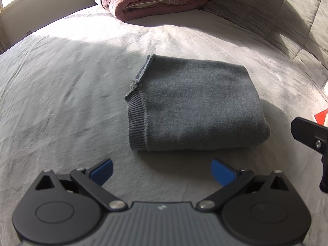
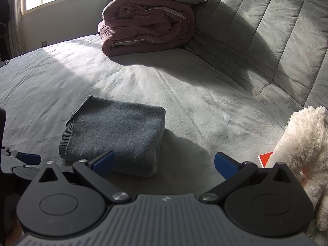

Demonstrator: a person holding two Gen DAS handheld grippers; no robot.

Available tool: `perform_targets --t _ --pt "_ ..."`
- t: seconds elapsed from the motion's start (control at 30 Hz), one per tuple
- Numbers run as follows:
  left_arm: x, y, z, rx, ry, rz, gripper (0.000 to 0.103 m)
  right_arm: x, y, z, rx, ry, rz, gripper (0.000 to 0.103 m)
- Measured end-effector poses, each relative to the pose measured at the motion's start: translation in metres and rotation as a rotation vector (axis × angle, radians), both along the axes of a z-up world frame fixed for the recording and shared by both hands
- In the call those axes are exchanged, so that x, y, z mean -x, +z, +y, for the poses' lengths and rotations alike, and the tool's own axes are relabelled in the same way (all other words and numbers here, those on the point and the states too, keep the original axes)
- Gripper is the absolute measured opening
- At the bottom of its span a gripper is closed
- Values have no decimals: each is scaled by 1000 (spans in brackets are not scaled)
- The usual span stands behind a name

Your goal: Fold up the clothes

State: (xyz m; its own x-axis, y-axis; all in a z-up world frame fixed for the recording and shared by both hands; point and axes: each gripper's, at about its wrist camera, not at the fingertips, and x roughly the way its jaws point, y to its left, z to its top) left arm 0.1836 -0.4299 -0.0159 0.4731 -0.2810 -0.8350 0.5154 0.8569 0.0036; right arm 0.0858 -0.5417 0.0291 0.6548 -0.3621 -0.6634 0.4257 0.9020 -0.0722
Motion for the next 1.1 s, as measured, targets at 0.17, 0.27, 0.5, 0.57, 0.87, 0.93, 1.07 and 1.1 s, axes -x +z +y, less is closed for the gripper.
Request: perform_targets --t 0.17,0.27,0.5,0.57,0.87,0.93,1.07,1.1 --pt "1 1 1 5 0 -2 102 -1 2 3 -6 15 -3 103" --pt "1 1 2 8 1 -2 102 0 3 4 -6 15 -5 103" --pt "1 1 1 7 -5 -3 102 -1 2 4 -9 20 -5 103" --pt "2 2 1 8 -6 -4 102 -1 2 5 -9 22 -5 103" --pt "3 2 1 11 -10 -7 102 -1 2 6 -8 28 -7 103" --pt "4 3 1 10 -11 -8 102 -2 2 6 -7 28 -6 103" --pt "4 3 0 10 -17 -3 102 -3 2 8 -4 27 -1 103" --pt "3 4 1 13 -15 2 102 -2 3 7 -9 23 0 103"
